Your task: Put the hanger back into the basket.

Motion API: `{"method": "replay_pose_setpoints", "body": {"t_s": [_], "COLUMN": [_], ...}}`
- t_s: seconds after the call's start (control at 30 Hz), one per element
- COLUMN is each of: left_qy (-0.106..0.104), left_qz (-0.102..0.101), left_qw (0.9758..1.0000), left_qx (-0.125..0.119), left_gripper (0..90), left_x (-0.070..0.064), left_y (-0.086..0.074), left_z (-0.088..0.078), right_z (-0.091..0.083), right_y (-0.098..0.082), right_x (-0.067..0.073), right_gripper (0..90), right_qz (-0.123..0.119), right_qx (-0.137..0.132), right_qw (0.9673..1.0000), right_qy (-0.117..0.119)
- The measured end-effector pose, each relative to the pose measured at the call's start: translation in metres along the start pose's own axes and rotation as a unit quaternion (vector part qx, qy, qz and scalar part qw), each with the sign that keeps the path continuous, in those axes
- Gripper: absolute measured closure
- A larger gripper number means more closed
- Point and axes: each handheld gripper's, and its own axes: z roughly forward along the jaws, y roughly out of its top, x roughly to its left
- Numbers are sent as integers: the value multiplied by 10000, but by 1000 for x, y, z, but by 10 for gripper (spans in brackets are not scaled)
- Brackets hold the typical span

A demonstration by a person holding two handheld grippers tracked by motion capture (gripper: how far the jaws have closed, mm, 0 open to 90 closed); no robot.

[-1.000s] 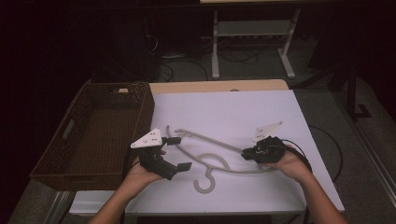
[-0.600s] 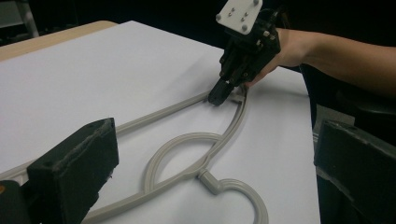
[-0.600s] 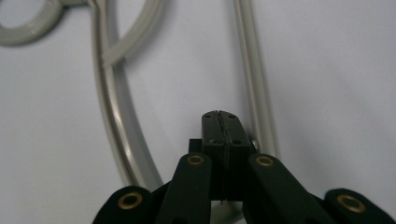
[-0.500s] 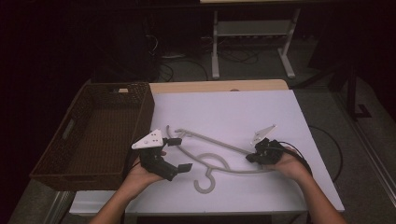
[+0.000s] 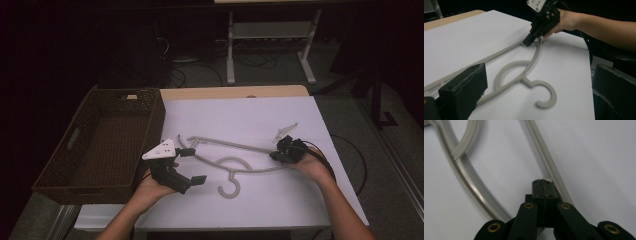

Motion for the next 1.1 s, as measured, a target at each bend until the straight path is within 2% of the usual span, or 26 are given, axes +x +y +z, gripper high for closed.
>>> {"method": "replay_pose_setpoints", "body": {"t_s": [0.1,0.2,0.3,0.47,0.57,0.63,0.77,0.8,0.83,0.87,0.97,1.0,1.03,1.07,1.1], "left_qy": [5,10,-7,-7,2,9,0,0,-1,-4,-6,-5,-5,-5,-5], "left_qz": [2,-11,-1,-9,-12,-10,3,3,-1,-8,-13,-15,-25,-25,-20], "left_qw": [10000,10000,10000,10000,10000,10000,10000,10000,10000,10000,10000,10000,10000,10000,10000], "left_qx": [4,6,3,-5,-7,-3,-2,-2,1,9,6,6,-3,-3,-9], "left_gripper": [0,0,0,0,0,0,0,0,0,0,0,0,0,0,0], "left_x": [1,1,0,1,2,2,1,1,1,1,1,1,1,1,1], "left_y": [0,-1,-1,-1,-1,0,0,0,0,-1,-1,-1,-1,-1,-1], "left_z": [0,0,0,0,-1,-1,0,0,0,0,0,0,0,0,0], "right_z": [1,4,9,11,6,5,10,13,13,18,27,27,35,35,42], "right_y": [2,9,13,15,20,29,49,54,54,66,80,80,90,90,98], "right_x": [-8,-23,-33,-37,-30,-18,3,9,9,23,36,36,45,45,51], "right_gripper": [895,896,896,895,895,895,895,895,895,895,895,895,895,895,895], "right_qz": [67,220,326,460,420,331,57,-16,-16,-128,-397,-397,-512,-512,-560], "right_qx": [-49,-96,-152,-269,-433,-601,-817,-852,-852,-930,-926,-926,-951,-951,-935], "right_qw": [9999,9994,9990,9983,9982,9976,9952,9945,9945,9922,9907,9907,9890,9890,9885], "right_qy": [-92,-238,-247,-252,-69,130,545,614,614,824,915,915,1006,1006,1050]}}
